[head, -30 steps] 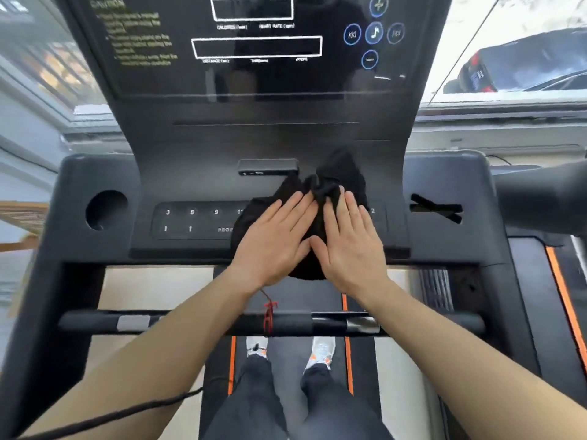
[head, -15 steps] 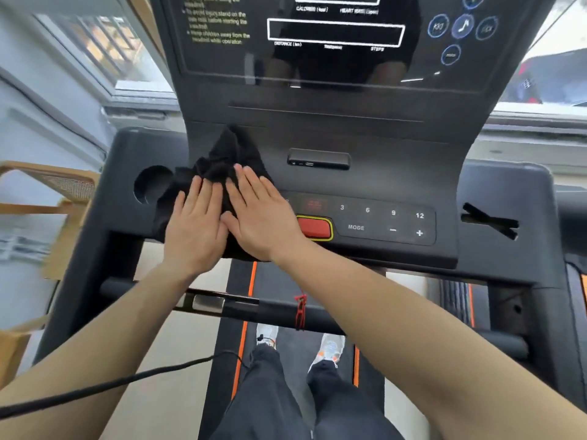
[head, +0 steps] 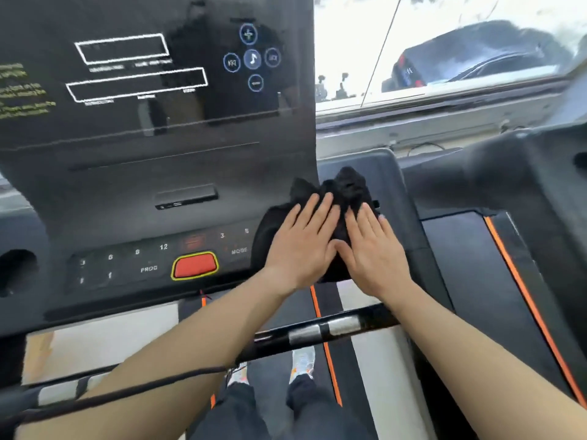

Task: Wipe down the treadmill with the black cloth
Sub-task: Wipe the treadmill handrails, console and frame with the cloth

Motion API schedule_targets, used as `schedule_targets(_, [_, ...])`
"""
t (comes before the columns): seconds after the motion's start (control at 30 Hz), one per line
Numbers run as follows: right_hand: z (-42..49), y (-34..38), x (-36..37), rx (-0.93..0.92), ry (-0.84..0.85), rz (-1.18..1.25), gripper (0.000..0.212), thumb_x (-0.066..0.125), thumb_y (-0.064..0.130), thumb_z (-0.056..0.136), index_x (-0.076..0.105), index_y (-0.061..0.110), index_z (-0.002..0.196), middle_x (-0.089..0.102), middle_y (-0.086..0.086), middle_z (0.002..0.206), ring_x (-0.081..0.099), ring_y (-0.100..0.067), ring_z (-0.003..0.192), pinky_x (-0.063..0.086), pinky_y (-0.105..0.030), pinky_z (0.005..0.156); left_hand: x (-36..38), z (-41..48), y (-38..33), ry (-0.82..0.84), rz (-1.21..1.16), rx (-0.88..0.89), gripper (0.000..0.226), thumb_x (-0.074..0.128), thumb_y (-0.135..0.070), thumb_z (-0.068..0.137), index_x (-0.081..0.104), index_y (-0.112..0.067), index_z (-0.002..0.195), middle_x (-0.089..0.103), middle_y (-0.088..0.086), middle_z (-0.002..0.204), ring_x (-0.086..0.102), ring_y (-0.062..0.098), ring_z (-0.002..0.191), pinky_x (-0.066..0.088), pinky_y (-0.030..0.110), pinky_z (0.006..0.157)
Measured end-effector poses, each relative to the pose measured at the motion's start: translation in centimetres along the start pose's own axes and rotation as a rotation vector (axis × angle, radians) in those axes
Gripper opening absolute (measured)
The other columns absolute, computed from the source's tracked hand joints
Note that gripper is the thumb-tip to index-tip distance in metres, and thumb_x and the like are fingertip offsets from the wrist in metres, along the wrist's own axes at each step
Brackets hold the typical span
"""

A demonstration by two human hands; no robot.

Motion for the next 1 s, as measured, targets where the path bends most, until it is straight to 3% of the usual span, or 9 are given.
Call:
schedule_targets(0.17, [4.3,-4.5,-0.9,0.078,-0.01,0.002,0.073,0.005,0.052,0.098,0.011,0.015,0.16,0.013,-0.01,0.167,0.004,-0.023,0.155,0.005,-0.045,0.124,0.1,6.8,-2.0,0.0,0.033,-0.052,0.063,0.021,-0.042,0.105,0.015,-0.011,0.16,0.01,0.009,0.168,0.008,0.025,0.155,0.005,0.042,0.125])
schedule_targets(0.3, [9.2,-7.3,-1.9,0.096,-0.046,-0.018,0.063,0.013,0.046,0.104,0.005,0.02,0.16,0.001,-0.002,0.168,-0.003,-0.018,0.154,0.0,-0.046,0.124,-0.1,10.9,-2.0,-0.037,0.005,-0.125,0.061,0.018,-0.039,0.106,0.013,-0.011,0.16,0.009,0.01,0.168,0.009,0.027,0.155,0.009,0.042,0.125])
schedule_targets(0.47, [11.6,-10.2,-2.3,0.21,-0.071,0.089,0.061,0.019,0.044,0.104,0.01,0.02,0.16,0.016,-0.007,0.167,0.017,-0.023,0.152,0.013,-0.048,0.122,0.1,15.5,-2.5,-0.045,-0.08,-0.152,0.06,0.018,-0.042,0.106,0.014,-0.018,0.16,0.013,0.005,0.168,0.013,0.027,0.154,0.012,0.044,0.124])
schedule_targets(0.63, [3.4,-9.5,-0.9,0.32,-0.094,0.148,0.063,0.021,0.042,0.101,0.019,0.013,0.158,0.035,-0.017,0.157,0.035,-0.031,0.143,0.029,-0.051,0.115,1.2,11.3,-6.4,-0.043,-0.07,-0.028,0.061,0.02,-0.041,0.106,0.01,-0.015,0.16,0.005,0.01,0.168,0.004,0.029,0.155,0.01,0.047,0.124])
schedule_targets(0.77, [-3.8,-8.1,0.6,0.31,-0.052,0.134,0.065,0.024,0.043,0.101,0.022,0.012,0.157,0.025,-0.018,0.162,0.026,-0.034,0.149,0.027,-0.049,0.119,2.5,4.9,-9.2,0.015,-0.037,0.12,0.061,0.019,-0.04,0.106,0.014,-0.011,0.16,0.005,0.014,0.167,0.006,0.029,0.155,0.013,0.046,0.124])
schedule_targets(0.87, [-1.9,-8.7,0.3,0.301,-0.06,0.134,0.066,0.021,0.046,0.101,0.021,0.013,0.158,0.027,-0.017,0.161,0.032,-0.033,0.145,0.028,-0.048,0.118,2.2,6.7,-8.2,0.024,-0.016,0.142,0.063,0.012,-0.041,0.104,0.01,-0.013,0.16,0.003,0.01,0.168,0.005,0.025,0.155,0.013,0.045,0.124])
schedule_targets(1.0, [5.1,-10.5,-1.5,0.368,-0.015,0.344,0.061,0.021,0.045,0.105,0.013,0.017,0.159,0.04,-0.017,0.154,0.05,-0.041,0.128,0.036,-0.049,0.105,1.3,13.2,-6.4,-0.038,-0.031,-0.005,0.06,0.013,-0.041,0.106,0.005,-0.018,0.161,-0.001,0.006,0.169,0.004,0.022,0.155,0.01,0.041,0.124])
Point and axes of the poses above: each hand's wrist, its own z-axis towards the middle knuckle, its own x-axis out of the palm, y = z × x, the point moved 4 cm from there along z, towards the middle knuckle
